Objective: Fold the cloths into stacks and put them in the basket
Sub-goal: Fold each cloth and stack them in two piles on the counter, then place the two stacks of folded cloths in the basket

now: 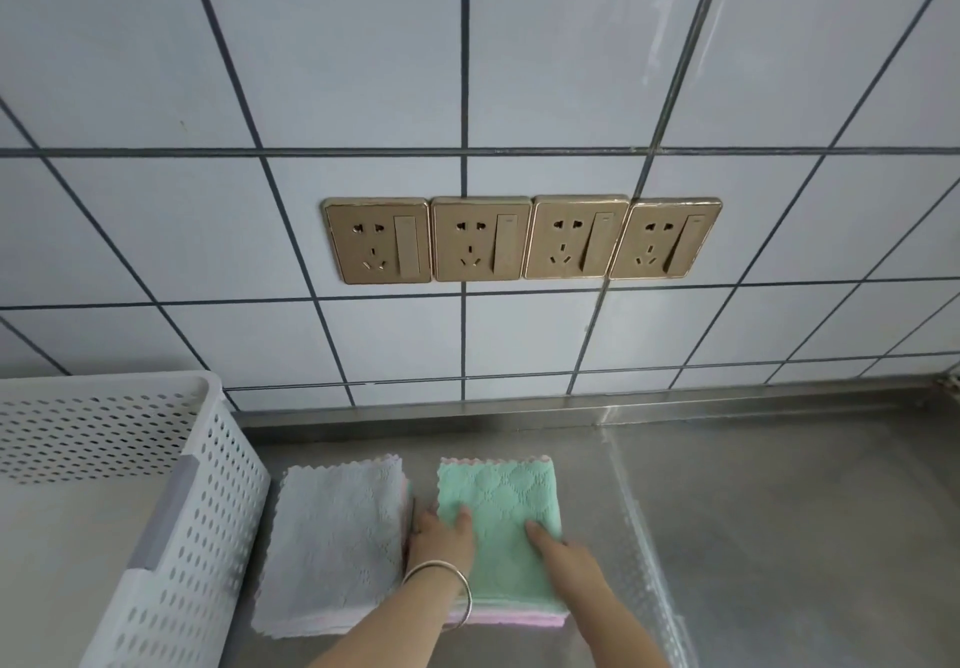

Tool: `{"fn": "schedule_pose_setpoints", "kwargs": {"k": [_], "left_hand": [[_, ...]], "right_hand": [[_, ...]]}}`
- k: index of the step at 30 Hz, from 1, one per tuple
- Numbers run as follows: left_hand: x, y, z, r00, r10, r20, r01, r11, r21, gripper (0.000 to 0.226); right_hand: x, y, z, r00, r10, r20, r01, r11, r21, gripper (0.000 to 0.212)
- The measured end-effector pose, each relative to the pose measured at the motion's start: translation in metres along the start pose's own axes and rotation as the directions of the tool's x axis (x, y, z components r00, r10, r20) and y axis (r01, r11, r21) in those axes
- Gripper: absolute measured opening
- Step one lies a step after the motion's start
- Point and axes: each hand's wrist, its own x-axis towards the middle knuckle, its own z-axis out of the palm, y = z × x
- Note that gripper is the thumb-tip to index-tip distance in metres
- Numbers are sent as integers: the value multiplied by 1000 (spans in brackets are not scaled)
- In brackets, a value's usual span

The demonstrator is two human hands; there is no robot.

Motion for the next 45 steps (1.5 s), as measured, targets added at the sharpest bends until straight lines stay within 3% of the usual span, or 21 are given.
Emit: {"fn": "schedule_pose_setpoints", "kwargs": {"k": [4, 8, 13, 16, 18, 19, 22, 24, 26, 31, 36, 39, 42, 45], "left_hand": [[-15, -1, -5, 984, -62, 165, 52, 997, 61, 55], [-38, 7, -15, 983, -38, 179, 28, 998, 58, 53], [-74, 10, -38, 985, 36, 170, -9, 988, -155, 60], [-85, 4, -58, 985, 119, 125, -75, 947, -311, 68], [-93, -2, -79, 984, 161, 79, -118, 914, -389, 58], [-98, -6, -92, 982, 181, 62, -138, 894, -426, 54], [-102, -24, -133, 964, 265, -34, -245, 824, -511, 83], [-105, -34, -161, 956, 285, -70, -275, 790, -548, 80], [-115, -43, -196, 945, 304, -123, -321, 777, -541, 65], [-116, -80, -276, 899, 287, -331, -412, 811, -415, 64], [-91, -112, -380, 831, 330, -448, -483, 828, -285, 55], [-48, -133, -422, 862, 263, -433, -398, 881, -258, 50], [4, -157, -447, 944, 178, -279, -213, 972, -101, 41], [46, -174, -454, 992, 49, -113, -36, 993, 116, 36]], "right_hand": [[-18, 18, -6, 1000, -12, 28, 9, 993, 116, 53], [-42, 27, -14, 996, -39, 76, 15, 955, 297, 45], [-82, 12, -20, 985, -159, 63, 125, 920, 370, 39], [-103, -4, -20, 969, -244, 37, 203, 875, 440, 48], [-121, -16, -14, 947, -318, 32, 266, 839, 476, 55], [-132, -23, -9, 936, -351, 29, 294, 825, 483, 51], [-169, -47, 15, 889, -452, 70, 354, 779, 518, 23], [-188, -63, 33, 857, -502, 120, 367, 757, 541, 20], [-203, -78, 58, 832, -529, 167, 379, 762, 525, 31], [-228, -117, 147, 804, -562, 195, 396, 750, 529, 56], [-245, -161, 244, 741, -632, 230, 450, 720, 528, 66], [-237, -182, 300, 796, -556, 240, 444, 806, 392, 63], [-216, -193, 342, 867, -321, 383, 237, 939, 251, 28], [-186, -195, 368, 869, -89, 487, 95, 995, 13, 27]]}}
